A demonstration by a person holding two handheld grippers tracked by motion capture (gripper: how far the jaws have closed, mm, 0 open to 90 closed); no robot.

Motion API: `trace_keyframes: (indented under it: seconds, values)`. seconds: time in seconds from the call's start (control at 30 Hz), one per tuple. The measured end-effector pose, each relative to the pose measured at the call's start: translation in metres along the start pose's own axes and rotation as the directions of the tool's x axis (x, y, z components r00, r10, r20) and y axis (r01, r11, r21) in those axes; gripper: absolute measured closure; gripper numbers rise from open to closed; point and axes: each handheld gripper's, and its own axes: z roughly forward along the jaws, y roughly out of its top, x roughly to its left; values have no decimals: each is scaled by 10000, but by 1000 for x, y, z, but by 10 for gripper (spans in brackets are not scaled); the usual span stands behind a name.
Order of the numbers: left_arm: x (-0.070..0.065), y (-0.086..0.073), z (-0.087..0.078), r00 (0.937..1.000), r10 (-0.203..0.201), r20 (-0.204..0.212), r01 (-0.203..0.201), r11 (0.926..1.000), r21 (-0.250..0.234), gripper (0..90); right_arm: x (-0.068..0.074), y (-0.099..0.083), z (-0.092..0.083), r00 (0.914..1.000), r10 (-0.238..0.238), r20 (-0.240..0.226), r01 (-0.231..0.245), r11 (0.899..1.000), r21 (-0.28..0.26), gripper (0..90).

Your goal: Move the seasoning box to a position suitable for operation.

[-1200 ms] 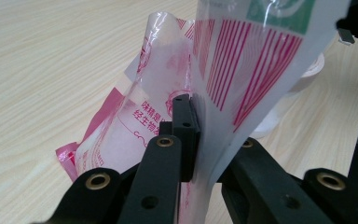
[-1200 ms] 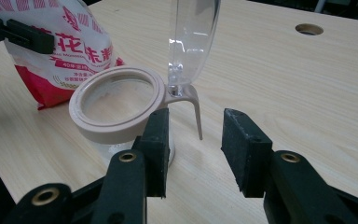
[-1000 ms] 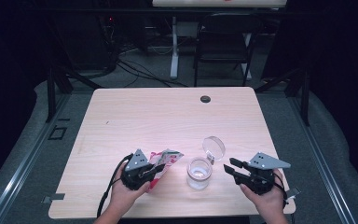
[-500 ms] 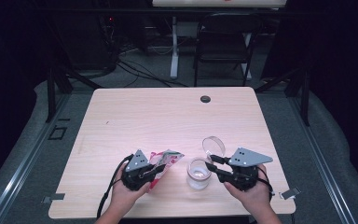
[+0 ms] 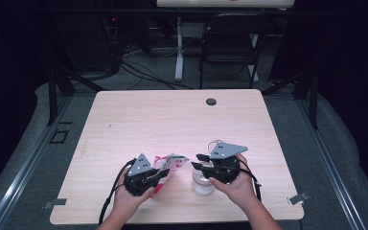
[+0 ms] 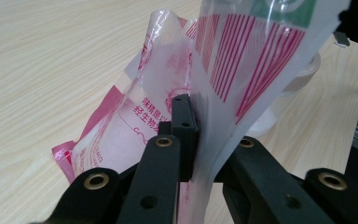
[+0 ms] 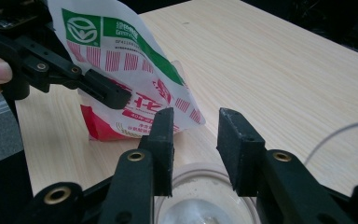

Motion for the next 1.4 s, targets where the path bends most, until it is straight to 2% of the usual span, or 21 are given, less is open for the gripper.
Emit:
trace_keyframes:
  seconds: [0.17,0.37,0.6,0.77,1.0,1.23,1.4]
  values:
    - [-1,0,0,10000,-14,2,14,10000,3,865,1,4,16,9999,-74,-111,76,9998,177,610]
    - [-1,-2,-1,10000,-56,-27,56,10000,-50,865,1,7,31,9996,-140,-251,151,9990,416,592]
    - [-1,-3,-2,9999,-76,-67,75,9999,-76,863,4,12,40,9981,-398,-480,425,9975,561,589]
    - [-2,-4,-2,9999,-46,-100,46,10000,-44,852,8,15,44,9965,-669,-505,707,9946,764,638]
    - [-1,-6,-4,9999,-80,-150,80,10000,-36,850,10,18,47,9944,-894,-566,947,9907,977,759]
    - [-1,-6,-5,9998,-147,-165,146,9999,-59,850,11,19,46,9913,-1012,-842,1099,9883,1060,897]
    - [-1,-6,-5,9998,-108,-150,107,9999,-108,848,13,19,46,9891,-1168,-892,1263,9859,1098,900]
